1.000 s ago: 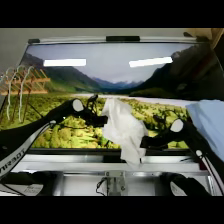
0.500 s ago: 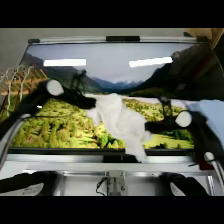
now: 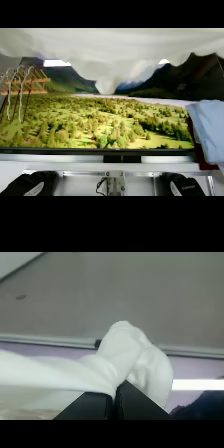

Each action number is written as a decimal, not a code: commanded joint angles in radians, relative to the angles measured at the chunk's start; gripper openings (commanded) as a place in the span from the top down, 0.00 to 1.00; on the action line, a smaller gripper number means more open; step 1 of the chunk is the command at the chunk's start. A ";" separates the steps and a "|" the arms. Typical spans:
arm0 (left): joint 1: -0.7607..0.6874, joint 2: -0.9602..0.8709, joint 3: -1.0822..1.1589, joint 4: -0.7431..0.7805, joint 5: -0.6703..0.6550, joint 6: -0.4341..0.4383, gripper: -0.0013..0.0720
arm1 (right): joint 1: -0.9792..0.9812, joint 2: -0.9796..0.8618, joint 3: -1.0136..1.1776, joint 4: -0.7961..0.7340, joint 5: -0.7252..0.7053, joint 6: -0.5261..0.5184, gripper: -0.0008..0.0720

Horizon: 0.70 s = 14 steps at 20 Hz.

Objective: Fold the shirts.

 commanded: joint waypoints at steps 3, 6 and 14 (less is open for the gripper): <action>0.003 0.141 0.028 0.099 -0.267 -0.122 0.94 | -0.002 0.058 0.063 -0.021 0.128 0.011 0.89; 0.003 0.138 -0.062 0.099 -0.432 -0.122 0.93 | -0.002 0.018 0.063 -0.064 0.135 0.010 0.89; 0.003 0.072 -0.808 0.074 -0.320 -0.122 0.94 | -0.002 -0.328 -0.228 -0.140 0.323 0.002 0.89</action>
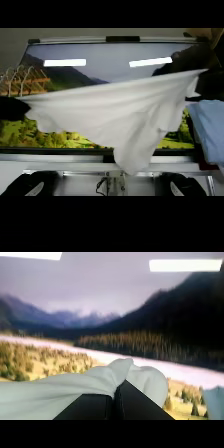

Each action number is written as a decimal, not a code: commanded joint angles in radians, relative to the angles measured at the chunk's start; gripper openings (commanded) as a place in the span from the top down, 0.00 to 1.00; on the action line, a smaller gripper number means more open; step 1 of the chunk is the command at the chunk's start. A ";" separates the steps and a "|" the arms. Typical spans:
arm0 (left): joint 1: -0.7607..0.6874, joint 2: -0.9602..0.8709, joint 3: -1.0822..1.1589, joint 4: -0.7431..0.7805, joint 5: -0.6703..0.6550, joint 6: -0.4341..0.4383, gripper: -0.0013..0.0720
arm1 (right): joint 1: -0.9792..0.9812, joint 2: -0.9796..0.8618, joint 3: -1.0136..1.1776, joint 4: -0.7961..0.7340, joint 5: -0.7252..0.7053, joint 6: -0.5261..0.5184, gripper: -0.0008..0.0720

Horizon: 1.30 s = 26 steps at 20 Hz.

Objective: Fold the shirts.

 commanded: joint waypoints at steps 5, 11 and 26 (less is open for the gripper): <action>0.051 -0.325 -0.346 -0.102 0.359 0.022 0.94 | 0.000 -0.455 -0.250 -0.011 -0.455 0.094 0.89; 0.145 -0.702 0.015 -0.133 0.424 0.060 0.94 | -0.002 -0.613 -0.229 0.010 -0.678 0.238 0.89; 0.463 -0.877 0.146 -0.107 -0.008 0.180 0.38 | -0.080 -0.548 -0.229 0.011 -0.068 0.054 0.17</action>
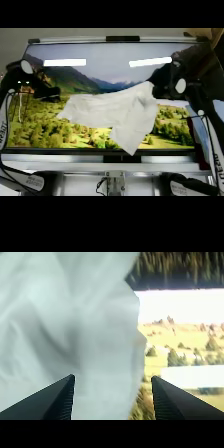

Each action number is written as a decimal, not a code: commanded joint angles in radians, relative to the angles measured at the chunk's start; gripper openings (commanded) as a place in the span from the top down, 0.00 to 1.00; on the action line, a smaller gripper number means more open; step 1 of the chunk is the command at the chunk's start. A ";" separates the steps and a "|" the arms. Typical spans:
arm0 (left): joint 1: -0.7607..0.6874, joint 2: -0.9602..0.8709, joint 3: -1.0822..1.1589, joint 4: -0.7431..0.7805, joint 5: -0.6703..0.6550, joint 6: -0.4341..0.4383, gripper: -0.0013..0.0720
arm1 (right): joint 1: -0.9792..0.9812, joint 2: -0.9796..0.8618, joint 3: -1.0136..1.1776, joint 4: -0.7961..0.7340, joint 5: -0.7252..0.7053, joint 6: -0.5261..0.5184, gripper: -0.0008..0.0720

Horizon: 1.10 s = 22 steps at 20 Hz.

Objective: Fold the shirts.

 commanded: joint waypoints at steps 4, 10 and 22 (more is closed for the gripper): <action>0.148 0.031 -0.238 -0.109 0.008 0.059 0.26 | -0.032 0.027 -0.001 0.003 0.351 -0.127 0.17; 0.138 0.027 -0.377 -0.261 0.292 0.088 0.26 | -0.032 0.027 0.000 0.063 0.351 -0.129 0.17; 0.135 0.028 -0.377 -0.261 0.243 0.150 0.93 | -0.034 0.026 -0.071 0.050 0.397 -0.124 0.17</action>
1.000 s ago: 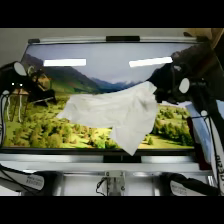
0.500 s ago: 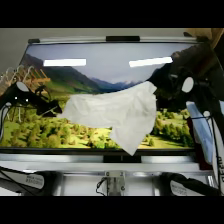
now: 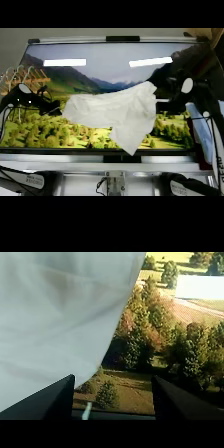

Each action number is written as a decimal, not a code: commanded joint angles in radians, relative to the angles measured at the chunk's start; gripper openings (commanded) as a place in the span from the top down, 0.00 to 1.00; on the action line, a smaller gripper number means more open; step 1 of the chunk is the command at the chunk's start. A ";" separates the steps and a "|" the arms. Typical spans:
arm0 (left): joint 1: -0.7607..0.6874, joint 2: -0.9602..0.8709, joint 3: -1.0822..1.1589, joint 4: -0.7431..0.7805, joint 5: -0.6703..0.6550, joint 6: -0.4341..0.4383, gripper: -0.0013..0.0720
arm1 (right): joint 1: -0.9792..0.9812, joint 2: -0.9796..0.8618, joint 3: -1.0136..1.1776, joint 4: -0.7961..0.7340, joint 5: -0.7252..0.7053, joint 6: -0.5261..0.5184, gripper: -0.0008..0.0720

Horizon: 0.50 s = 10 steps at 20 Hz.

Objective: Fold the shirts.

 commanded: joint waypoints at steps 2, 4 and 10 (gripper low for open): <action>0.013 0.038 0.000 0.000 -0.035 0.054 0.93 | -0.015 0.000 -0.163 0.009 -0.032 0.001 0.17; 0.016 0.073 0.000 0.000 -0.037 0.072 0.94 | -0.052 -0.008 -0.277 0.106 -0.113 0.005 0.17; 0.016 0.132 0.000 -0.002 -0.086 0.098 0.93 | -0.058 -0.037 -0.357 0.260 -0.305 0.009 0.17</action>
